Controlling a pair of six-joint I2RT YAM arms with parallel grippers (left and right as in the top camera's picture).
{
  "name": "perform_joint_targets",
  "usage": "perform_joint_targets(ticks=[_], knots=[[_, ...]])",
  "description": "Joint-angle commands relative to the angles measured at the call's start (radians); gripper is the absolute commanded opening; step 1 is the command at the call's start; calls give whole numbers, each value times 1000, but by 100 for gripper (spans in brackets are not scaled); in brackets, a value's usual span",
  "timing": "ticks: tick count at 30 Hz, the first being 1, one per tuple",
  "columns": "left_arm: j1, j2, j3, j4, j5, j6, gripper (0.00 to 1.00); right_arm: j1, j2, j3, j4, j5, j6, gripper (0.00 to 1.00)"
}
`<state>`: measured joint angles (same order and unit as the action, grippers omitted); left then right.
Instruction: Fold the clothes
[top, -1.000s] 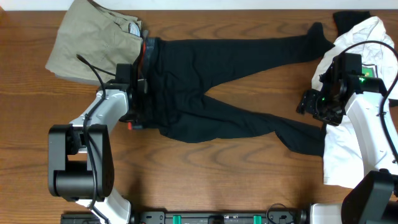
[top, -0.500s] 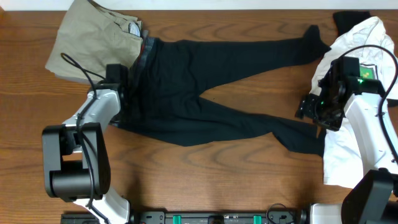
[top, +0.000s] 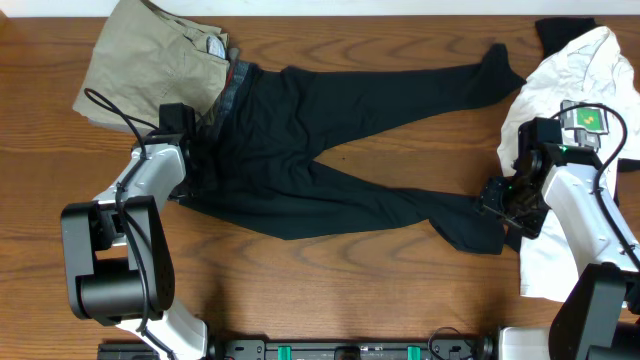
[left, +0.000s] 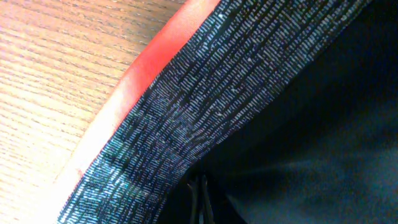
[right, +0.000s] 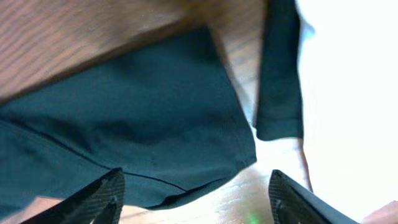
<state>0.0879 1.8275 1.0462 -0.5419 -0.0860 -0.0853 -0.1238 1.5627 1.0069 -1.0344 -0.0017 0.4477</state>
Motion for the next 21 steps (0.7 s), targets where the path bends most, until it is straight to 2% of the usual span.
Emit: perform_joint_targets(ticks=[1, 14, 21], knots=[[12, 42, -19, -9, -26, -53, 6, 7, 3, -5, -8, 38, 98, 73], [12, 42, -19, 6, -11, -62, 6, 56, 3, -5, -65, 28, 66, 71], [12, 42, -19, 44, -12, -62, 6, 144, 2, -5, -31, 23, -106, 69]])
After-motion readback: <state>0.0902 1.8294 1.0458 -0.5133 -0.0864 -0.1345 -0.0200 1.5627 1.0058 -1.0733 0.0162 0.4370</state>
